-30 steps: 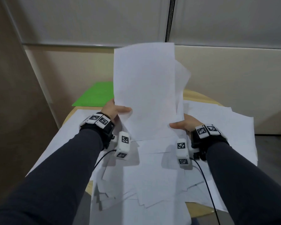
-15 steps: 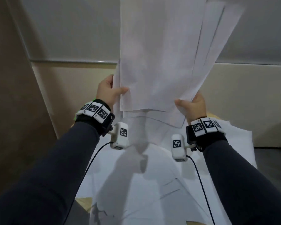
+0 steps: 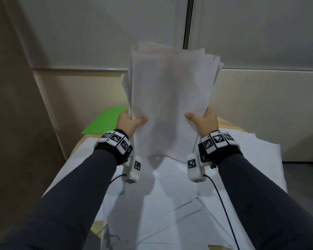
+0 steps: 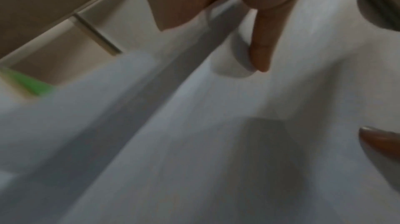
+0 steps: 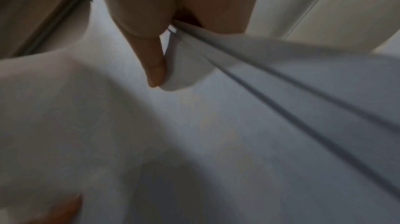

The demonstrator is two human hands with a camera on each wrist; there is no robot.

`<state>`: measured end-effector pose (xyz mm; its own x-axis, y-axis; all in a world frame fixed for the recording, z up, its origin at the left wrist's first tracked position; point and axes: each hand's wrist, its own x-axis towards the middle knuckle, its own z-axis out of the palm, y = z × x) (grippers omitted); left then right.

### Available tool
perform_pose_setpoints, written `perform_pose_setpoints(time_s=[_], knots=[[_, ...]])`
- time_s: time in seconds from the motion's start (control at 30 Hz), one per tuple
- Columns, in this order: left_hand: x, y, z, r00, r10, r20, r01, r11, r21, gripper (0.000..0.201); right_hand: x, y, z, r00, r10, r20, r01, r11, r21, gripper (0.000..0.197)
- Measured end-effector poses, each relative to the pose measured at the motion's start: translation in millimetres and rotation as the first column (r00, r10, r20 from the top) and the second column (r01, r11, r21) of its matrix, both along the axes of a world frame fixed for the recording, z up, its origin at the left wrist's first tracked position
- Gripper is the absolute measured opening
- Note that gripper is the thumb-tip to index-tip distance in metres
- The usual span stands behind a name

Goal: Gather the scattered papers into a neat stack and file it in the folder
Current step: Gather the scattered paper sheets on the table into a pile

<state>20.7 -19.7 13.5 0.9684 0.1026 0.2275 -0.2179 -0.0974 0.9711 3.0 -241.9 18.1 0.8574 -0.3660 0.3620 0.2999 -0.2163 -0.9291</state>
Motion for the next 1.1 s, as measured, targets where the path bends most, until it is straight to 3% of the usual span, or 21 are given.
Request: perform_pose_setpoints(time_s=[0.07,0.13,0.2,0.27,0.3,0.37,0.4,0.43,0.5,0.63,0.7,0.8,0.87,0.97,1.1], knots=[[2.1,2.1,13.1,1.000,-0.003,0.029,0.003,1.000,0.006,0.037,-3.2,-4.0,11.8,0.997,-0.016,0.069,0.016,1.000,-0.002,0.041],[4.6,5.5,25.8,0.996,-0.065,-0.057,0.062,0.997,-0.046,0.038,-6.1,-14.9,19.2,1.000,0.023,0.004,-0.023,0.999,-0.046,0.048],[9.4,6.9,24.2,0.968,-0.079,-0.237,0.086,0.996,0.021,0.032,-10.3,-35.8,13.2,0.966,-0.022,-0.259,-0.021,0.987,-0.160,0.050],[8.3,7.6,7.4,0.909,0.016,-0.417,0.097,0.964,0.248,0.031,-16.2,-67.2,-7.6,0.823,-0.120,-0.555,-0.020,0.971,-0.239,0.054],[8.0,8.7,-6.1,0.875,0.067,-0.479,0.127,0.924,0.362,0.037,-23.3,-81.7,-18.1,0.724,-0.217,-0.655,-0.065,0.923,-0.378,0.051],[0.3,10.9,-33.0,0.815,0.155,-0.558,0.264,0.758,0.596,0.049,-39.0,-107.9,-39.1,0.526,-0.466,-0.711,-0.323,0.664,-0.674,0.033],[-6.2,9.8,-41.3,0.797,0.189,-0.574,0.326,0.665,0.672,0.052,-49.8,-114.6,-43.3,0.470,-0.554,-0.687,-0.442,0.526,-0.727,0.033],[-10.9,8.6,-47.7,0.786,0.217,-0.579,0.356,0.607,0.711,0.054,-59.8,-117.9,-46.8,0.429,-0.602,-0.673,-0.525,0.440,-0.728,0.039],[-16.8,3.0,-52.2,0.763,0.237,-0.602,0.367,0.608,0.704,0.053,-69.1,-116.4,-51.7,0.402,-0.640,-0.655,-0.560,0.395,-0.729,0.052],[-23.9,-8.2,-47.3,0.751,0.288,-0.594,0.358,0.578,0.734,0.057,-58.2,-100.4,-59.9,0.445,-0.543,-0.713,-0.558,0.455,-0.694,0.053],[-25.0,-10.4,-48.6,0.750,0.311,-0.583,0.345,0.569,0.747,0.055,-49.5,-100.3,-65.9,0.482,-0.556,-0.676,-0.556,0.402,-0.727,0.044],[-28.8,-11.9,-51.9,0.748,0.314,-0.585,0.359,0.551,0.754,0.047,-49.3,-115.2,-65.7,0.465,-0.593,-0.657,-0.552,0.385,-0.739,0.053],[-27.1,-11.2,-51.6,0.755,0.335,-0.563,0.331,0.547,0.769,0.053,-52.3,-127.8,-62.2,0.431,-0.617,-0.659,-0.467,0.472,-0.748,0.056],[-24.2,-11.4,-50.6,0.755,0.342,-0.560,0.327,0.544,0.773,0.063,-55.7,-131.9,-60.2,0.451,-0.587,-0.673,-0.325,0.594,-0.736,0.065],[-20.4,-8.1,-53.6,0.745,0.335,-0.577,0.385,0.490,0.782,0.054,-53.0,-118.4,-54.5,0.399,-0.533,-0.746,-0.401,0.631,-0.664,0.056]])
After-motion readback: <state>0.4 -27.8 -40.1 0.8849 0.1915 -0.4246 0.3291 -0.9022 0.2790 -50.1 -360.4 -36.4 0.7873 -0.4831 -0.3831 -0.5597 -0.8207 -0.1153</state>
